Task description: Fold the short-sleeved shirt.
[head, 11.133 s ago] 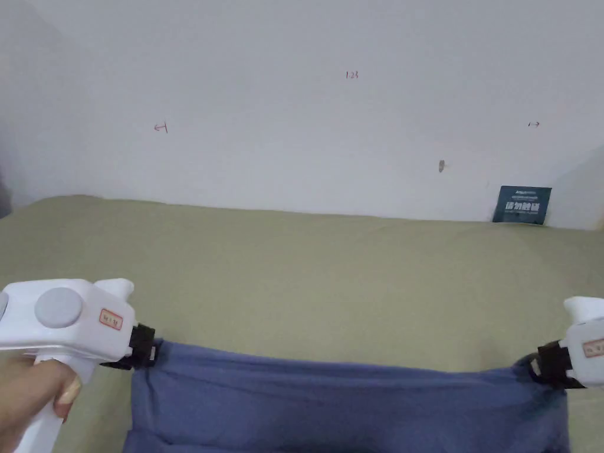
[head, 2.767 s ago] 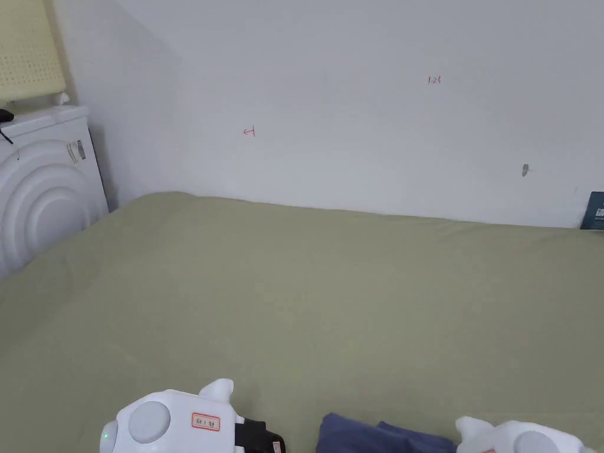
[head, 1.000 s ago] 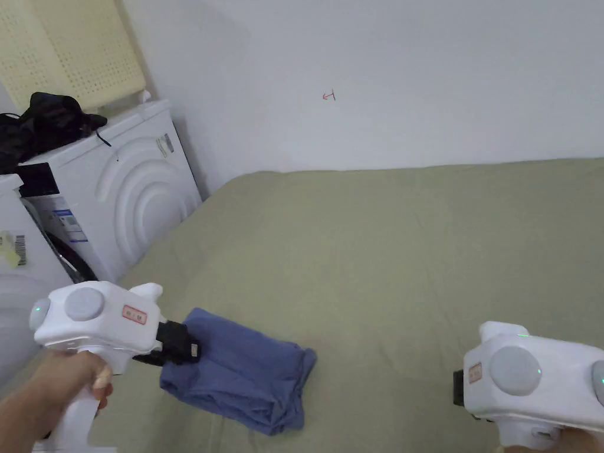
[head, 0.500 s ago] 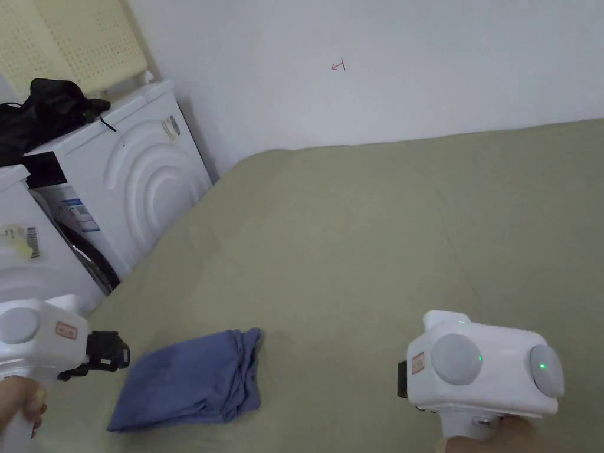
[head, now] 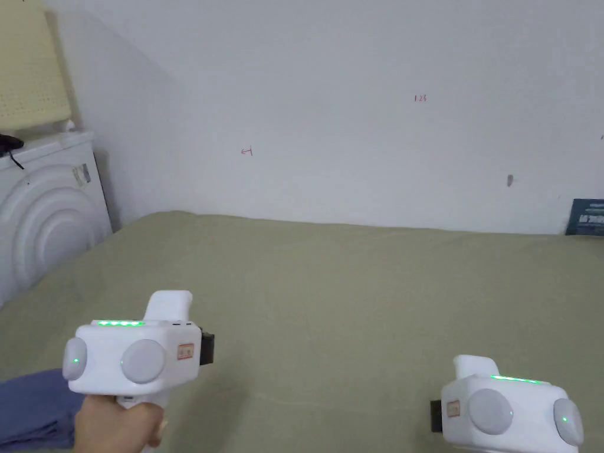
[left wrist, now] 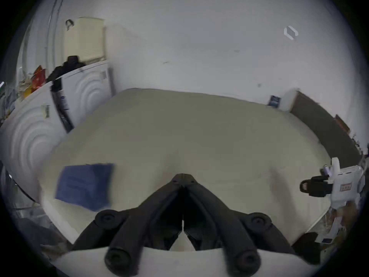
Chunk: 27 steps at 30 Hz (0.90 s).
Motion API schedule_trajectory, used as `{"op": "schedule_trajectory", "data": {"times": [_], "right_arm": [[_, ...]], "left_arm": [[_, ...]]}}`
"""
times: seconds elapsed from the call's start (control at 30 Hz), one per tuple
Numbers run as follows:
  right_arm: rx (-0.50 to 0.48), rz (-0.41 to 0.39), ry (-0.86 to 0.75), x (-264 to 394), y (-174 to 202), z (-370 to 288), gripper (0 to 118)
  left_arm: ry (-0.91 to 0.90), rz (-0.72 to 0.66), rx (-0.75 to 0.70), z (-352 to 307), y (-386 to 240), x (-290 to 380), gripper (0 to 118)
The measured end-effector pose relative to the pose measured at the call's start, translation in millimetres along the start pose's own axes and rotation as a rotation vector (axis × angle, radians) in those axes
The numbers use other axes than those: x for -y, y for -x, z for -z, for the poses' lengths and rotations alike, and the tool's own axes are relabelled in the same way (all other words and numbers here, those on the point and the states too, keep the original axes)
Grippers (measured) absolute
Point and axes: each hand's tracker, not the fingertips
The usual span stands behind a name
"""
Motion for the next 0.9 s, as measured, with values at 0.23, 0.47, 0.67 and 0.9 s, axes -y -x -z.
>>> {"op": "schedule_trajectory", "data": {"times": [0.23,0.47,0.67,0.9], "right_arm": [[0.095,-0.075,-0.202,-6.9,-69.0,-63.1,3],[0.256,-0.105,-0.494,-3.1,-89.1,-118.6,3],[0.286,-0.083,-0.690,-5.5,-101.5,-142.2,50],[0.296,-0.075,-0.650,3.5,-104.4,-124.7,118]], "left_arm": [[-0.072,0.009,0.060,-12.1,-107.0,21.0,0],[-0.321,0.091,-0.061,-58.0,-131.4,19.9,0],[-0.358,0.142,-0.083,-71.5,-128.7,3.6,77],[-0.372,0.105,-0.081,-67.0,-124.3,15.0,118]]}}
